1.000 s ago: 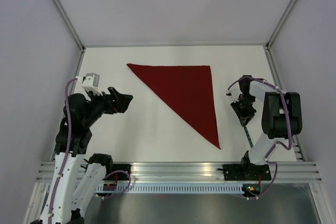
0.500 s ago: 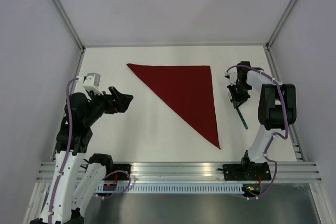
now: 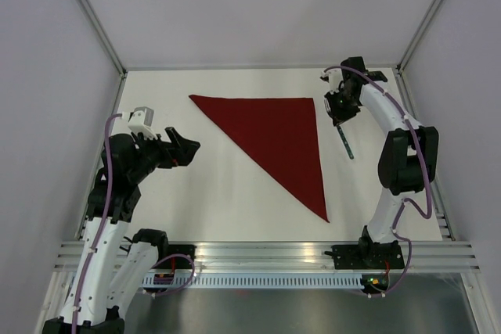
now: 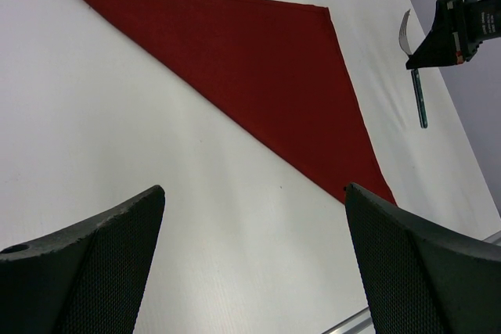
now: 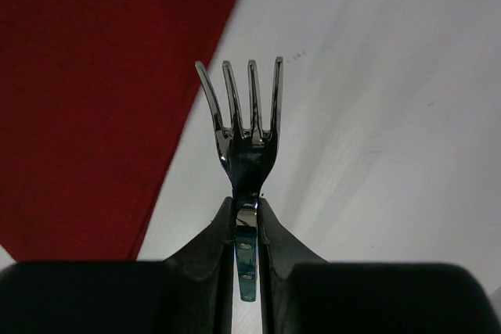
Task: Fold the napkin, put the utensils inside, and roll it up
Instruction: Grab a utensil with the right arm, then place the utensil onto the napkin
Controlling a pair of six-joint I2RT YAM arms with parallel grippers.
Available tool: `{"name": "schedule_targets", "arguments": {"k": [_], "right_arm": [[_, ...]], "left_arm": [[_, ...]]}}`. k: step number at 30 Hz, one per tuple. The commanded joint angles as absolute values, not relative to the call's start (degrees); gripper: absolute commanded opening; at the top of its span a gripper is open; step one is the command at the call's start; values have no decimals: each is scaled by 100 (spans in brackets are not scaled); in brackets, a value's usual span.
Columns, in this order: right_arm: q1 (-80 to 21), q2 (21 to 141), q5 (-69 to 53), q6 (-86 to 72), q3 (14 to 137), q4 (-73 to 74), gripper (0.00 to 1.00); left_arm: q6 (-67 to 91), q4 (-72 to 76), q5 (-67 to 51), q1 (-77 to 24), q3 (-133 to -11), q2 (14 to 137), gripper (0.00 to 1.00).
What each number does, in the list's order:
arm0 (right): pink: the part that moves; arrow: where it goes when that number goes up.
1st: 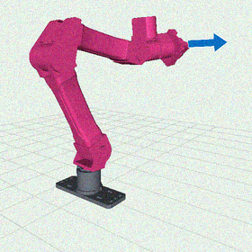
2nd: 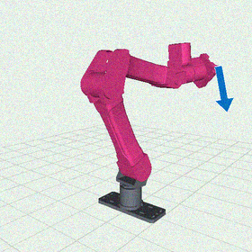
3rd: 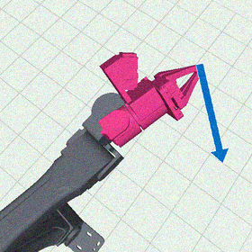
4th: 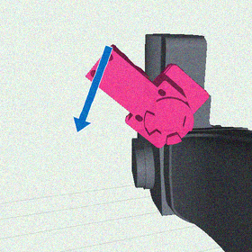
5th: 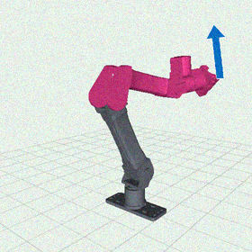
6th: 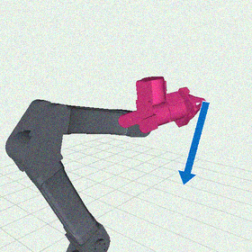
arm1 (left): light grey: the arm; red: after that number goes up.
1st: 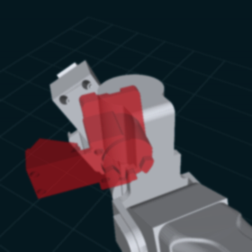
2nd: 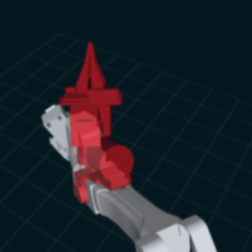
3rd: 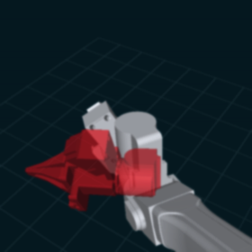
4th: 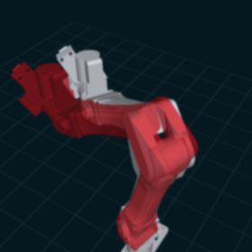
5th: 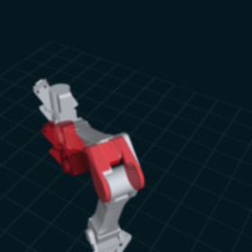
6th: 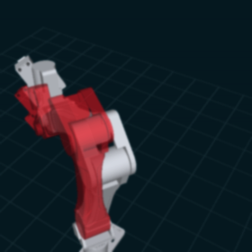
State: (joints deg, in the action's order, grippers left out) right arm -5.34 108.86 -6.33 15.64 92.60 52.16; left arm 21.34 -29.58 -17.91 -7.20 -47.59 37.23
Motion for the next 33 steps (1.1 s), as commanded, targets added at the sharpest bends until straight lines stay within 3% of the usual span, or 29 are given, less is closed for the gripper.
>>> {"name": "schedule_targets", "arguments": {"k": [1, 15, 33], "right_arm": [[-1001, 11073, -668, 1424, 9737, 5958, 0], [-3215, 13498, -1063, 897, 13024, 7163, 0], [-3806, 14167, -791, 484, 13456, 6873, 0]], "left_arm": [[2013, -2725, -1644, -703, -4790, 3735, 100], [2276, -3278, -1319, -703, -5862, 3647, 100], [2312, -3647, -1160, -703, -6205, 3647, 100]]}}
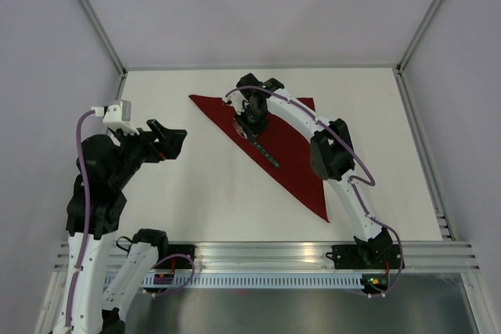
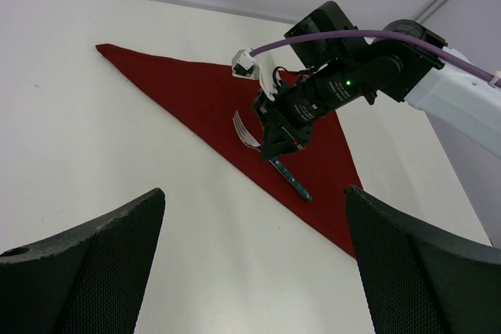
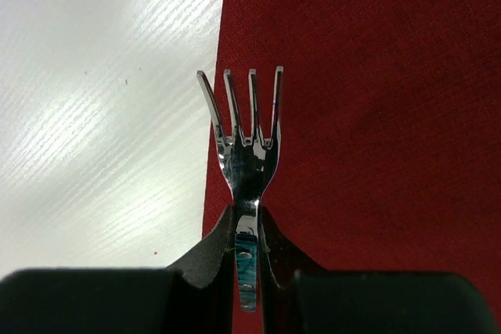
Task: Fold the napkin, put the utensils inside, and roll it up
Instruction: Place the utensil onto the napkin
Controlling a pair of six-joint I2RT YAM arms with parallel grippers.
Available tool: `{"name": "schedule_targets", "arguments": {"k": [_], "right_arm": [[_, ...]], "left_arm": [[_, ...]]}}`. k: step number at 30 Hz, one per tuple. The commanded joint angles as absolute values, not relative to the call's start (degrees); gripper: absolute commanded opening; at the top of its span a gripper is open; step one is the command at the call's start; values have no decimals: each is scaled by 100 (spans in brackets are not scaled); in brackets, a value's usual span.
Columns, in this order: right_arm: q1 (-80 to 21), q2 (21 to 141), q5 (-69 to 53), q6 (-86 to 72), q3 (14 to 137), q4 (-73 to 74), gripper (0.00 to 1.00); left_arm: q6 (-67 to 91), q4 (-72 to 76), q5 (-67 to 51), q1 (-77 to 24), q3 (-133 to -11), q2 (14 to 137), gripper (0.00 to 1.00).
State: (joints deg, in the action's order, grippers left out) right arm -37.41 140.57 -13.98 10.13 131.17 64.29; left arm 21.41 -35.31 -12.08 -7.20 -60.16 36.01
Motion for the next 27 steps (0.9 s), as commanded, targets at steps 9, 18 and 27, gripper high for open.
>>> {"name": "schedule_targets", "arguments": {"k": [9, 18, 27], "right_arm": [[-3823, 14396, -879, 238, 13570, 6636, 1], [-3850, 14502, -747, 44, 13605, 6258, 0], [-3885, 14555, -554, 18, 13298, 5810, 2]], "left_arm": [[2241, -3647, -1151, -703, -6144, 3665, 100], [2188, -3577, -1125, -703, -6012, 3727, 100], [2136, -3542, -1090, -694, -5880, 3700, 100]]}}
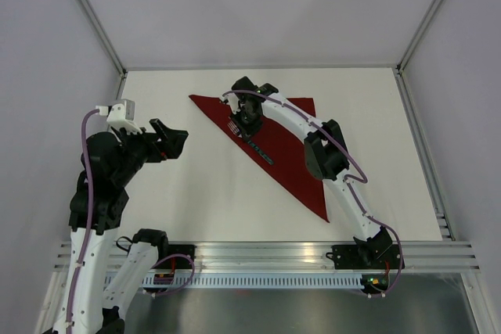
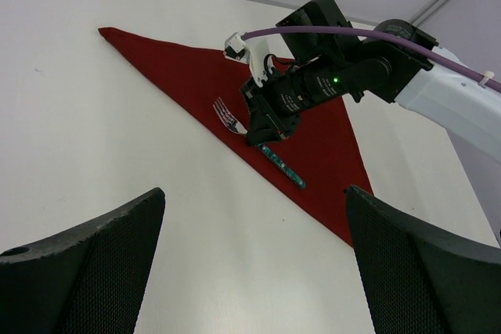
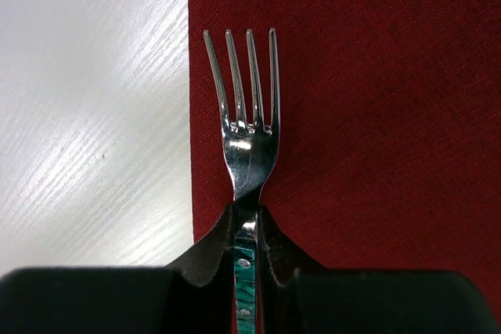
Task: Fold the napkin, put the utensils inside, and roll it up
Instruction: Place the utensil onto the napkin
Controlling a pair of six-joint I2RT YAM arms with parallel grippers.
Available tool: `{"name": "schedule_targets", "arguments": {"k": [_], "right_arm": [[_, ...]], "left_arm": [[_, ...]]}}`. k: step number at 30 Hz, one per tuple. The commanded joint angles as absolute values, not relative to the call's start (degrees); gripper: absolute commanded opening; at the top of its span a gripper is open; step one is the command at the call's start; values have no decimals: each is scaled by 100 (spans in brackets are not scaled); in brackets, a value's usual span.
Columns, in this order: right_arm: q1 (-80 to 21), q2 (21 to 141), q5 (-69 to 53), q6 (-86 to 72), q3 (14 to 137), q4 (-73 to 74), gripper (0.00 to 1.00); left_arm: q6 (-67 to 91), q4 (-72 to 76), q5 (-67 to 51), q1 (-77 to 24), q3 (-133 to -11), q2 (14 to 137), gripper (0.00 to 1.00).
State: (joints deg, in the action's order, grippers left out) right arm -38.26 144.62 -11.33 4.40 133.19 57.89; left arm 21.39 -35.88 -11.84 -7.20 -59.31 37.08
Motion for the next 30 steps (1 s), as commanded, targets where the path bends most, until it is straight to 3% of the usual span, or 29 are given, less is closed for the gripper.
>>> {"name": "schedule_targets", "arguments": {"k": [1, 14, 20, 24, 30], "right_arm": [[-3885, 14546, -536, 18, 13254, 5705, 4], [-3911, 14634, -431, -141, 13245, 5555, 5], [-3920, 14546, -510, -167, 13175, 5528, 21], [-3920, 14432, -527, -141, 13149, 5502, 40], [-3911, 14063, -519, -106, 13008, 5467, 50]], "left_arm": [[2136, -3551, -1081, -703, -5871, 3709, 100], [2145, -3542, -1081, -703, -5827, 3683, 100], [2145, -3542, -1107, -703, -5818, 3691, 100], [2136, -3542, -1125, -694, -5845, 3709, 100], [2144, -3516, -1186, -703, -5897, 3753, 100]]}}
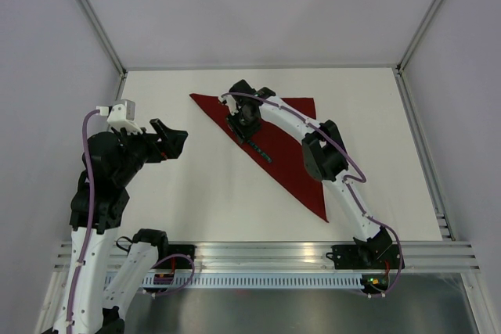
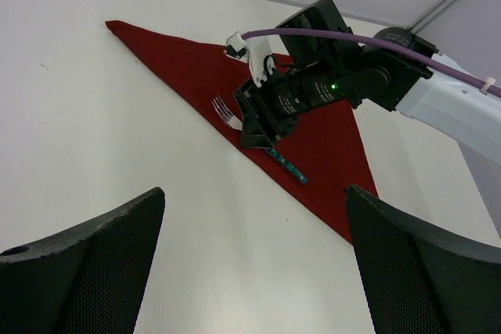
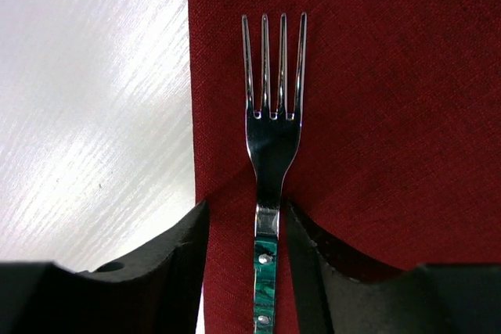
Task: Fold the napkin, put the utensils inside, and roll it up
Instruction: Place the utensil onto the napkin
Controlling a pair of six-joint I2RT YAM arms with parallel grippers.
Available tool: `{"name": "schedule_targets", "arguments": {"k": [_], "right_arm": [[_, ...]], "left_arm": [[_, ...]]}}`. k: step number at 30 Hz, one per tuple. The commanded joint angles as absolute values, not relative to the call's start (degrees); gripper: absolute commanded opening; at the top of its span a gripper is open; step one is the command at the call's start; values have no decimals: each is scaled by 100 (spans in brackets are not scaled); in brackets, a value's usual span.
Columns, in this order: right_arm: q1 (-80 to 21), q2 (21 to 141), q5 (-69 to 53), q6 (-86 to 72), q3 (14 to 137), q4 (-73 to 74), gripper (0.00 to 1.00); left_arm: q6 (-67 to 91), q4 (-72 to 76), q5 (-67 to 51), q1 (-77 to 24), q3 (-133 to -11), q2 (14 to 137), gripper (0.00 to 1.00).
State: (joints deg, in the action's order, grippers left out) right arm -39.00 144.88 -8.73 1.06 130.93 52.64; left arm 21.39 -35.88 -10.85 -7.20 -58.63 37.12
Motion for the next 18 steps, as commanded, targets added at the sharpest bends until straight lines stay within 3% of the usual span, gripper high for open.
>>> {"name": "schedule_targets", "arguments": {"k": [1, 6, 12, 16, 18], "right_arm": [[-3902, 13915, -545, -88, 12982, 5449, 51], [-3876, 13194, -545, -53, 12789, 5309, 55], [-3035, 11202, -746, -184, 11551, 4466, 57], [-2059, 10171, -1265, -343, 10637, 4114, 59], [-1603, 9654, -1362, -282, 10329, 4043, 59]], "left_arm": [[2145, -3472, -1256, -694, -5897, 3762, 100], [2250, -2920, -1713, -703, -5740, 3770, 100], [2610, -1434, -2171, -983, -5098, 3928, 100], [2207, -871, -856, -2273, -4904, 4428, 100], [1716, -599, 221, -3450, -4913, 4938, 100]]}}
